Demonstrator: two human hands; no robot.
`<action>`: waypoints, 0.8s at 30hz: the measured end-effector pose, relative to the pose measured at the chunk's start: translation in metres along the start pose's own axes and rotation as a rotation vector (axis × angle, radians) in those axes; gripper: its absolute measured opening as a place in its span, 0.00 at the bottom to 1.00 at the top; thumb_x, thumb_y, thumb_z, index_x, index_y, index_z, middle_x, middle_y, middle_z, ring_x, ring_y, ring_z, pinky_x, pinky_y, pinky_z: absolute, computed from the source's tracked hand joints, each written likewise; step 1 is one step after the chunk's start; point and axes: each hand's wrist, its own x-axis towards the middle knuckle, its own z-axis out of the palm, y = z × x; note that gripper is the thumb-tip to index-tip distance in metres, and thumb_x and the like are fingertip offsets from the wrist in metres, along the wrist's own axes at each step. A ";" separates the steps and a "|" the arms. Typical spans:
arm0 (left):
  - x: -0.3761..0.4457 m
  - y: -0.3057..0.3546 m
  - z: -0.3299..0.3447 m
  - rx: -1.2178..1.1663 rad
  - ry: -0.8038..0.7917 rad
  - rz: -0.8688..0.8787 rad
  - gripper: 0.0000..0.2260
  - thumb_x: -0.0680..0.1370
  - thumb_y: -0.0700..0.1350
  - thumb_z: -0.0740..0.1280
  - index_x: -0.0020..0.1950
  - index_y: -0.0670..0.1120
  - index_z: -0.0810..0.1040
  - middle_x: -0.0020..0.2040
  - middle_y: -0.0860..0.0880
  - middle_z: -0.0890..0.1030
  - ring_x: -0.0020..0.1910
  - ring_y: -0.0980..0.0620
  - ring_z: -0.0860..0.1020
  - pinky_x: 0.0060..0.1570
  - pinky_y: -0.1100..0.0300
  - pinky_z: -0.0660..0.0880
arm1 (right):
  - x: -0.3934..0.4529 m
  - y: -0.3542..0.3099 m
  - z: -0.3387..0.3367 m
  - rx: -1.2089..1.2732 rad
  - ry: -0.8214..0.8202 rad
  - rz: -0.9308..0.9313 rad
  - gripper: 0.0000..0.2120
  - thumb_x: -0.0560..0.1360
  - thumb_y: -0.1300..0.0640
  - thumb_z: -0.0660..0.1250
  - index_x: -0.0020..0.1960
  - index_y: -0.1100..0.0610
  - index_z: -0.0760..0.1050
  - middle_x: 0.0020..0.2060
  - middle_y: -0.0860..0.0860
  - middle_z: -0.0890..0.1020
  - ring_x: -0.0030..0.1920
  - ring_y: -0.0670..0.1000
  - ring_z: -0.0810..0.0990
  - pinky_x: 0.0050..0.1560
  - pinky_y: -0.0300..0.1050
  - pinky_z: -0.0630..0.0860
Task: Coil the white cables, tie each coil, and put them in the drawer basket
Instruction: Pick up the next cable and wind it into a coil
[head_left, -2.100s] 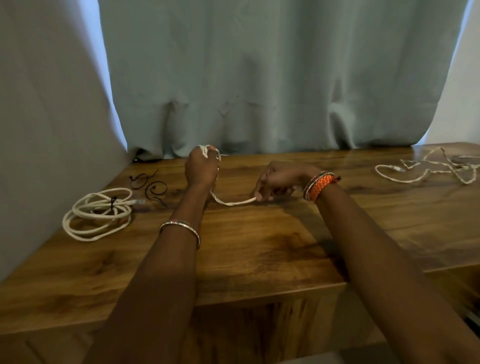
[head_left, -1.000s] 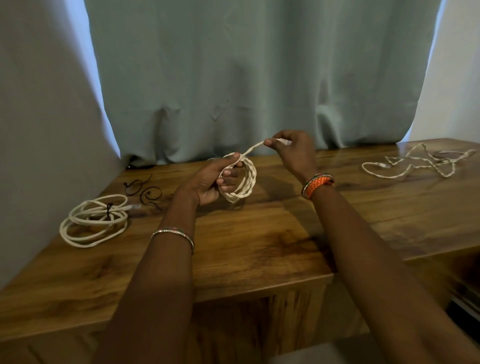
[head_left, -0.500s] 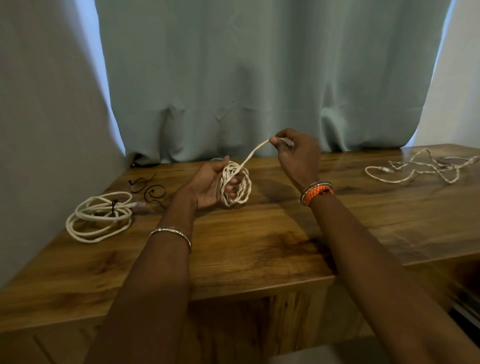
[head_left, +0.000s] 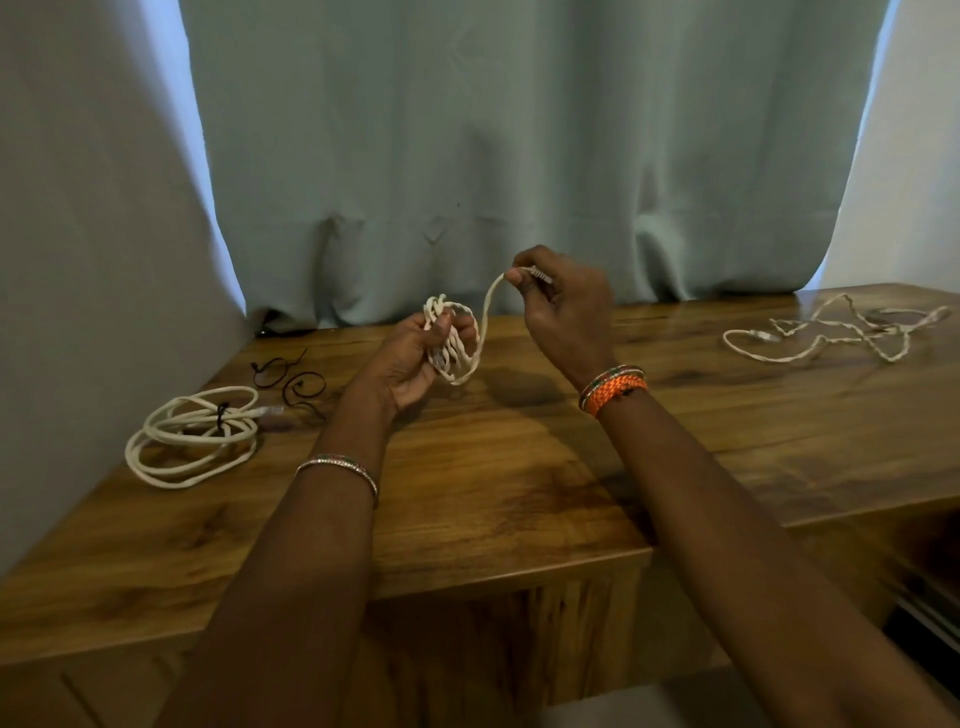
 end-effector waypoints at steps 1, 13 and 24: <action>0.000 0.000 0.000 0.014 0.025 -0.005 0.09 0.81 0.37 0.56 0.48 0.39 0.75 0.36 0.48 0.84 0.37 0.55 0.82 0.35 0.63 0.80 | 0.000 0.001 -0.001 -0.016 0.011 0.008 0.10 0.76 0.51 0.66 0.44 0.57 0.79 0.30 0.47 0.78 0.30 0.46 0.73 0.29 0.41 0.67; 0.002 -0.012 0.018 0.439 0.036 -0.070 0.11 0.78 0.32 0.55 0.46 0.41 0.76 0.43 0.43 0.84 0.45 0.45 0.81 0.48 0.50 0.78 | 0.004 -0.019 0.003 0.354 -0.127 0.222 0.09 0.74 0.55 0.66 0.38 0.59 0.79 0.30 0.52 0.79 0.33 0.52 0.77 0.35 0.51 0.74; -0.016 0.000 0.047 0.150 -0.388 -0.359 0.11 0.79 0.38 0.51 0.44 0.41 0.72 0.27 0.52 0.73 0.24 0.58 0.71 0.31 0.63 0.75 | 0.027 0.018 0.002 0.432 0.056 0.665 0.11 0.77 0.57 0.64 0.35 0.55 0.76 0.20 0.39 0.72 0.24 0.38 0.70 0.29 0.36 0.65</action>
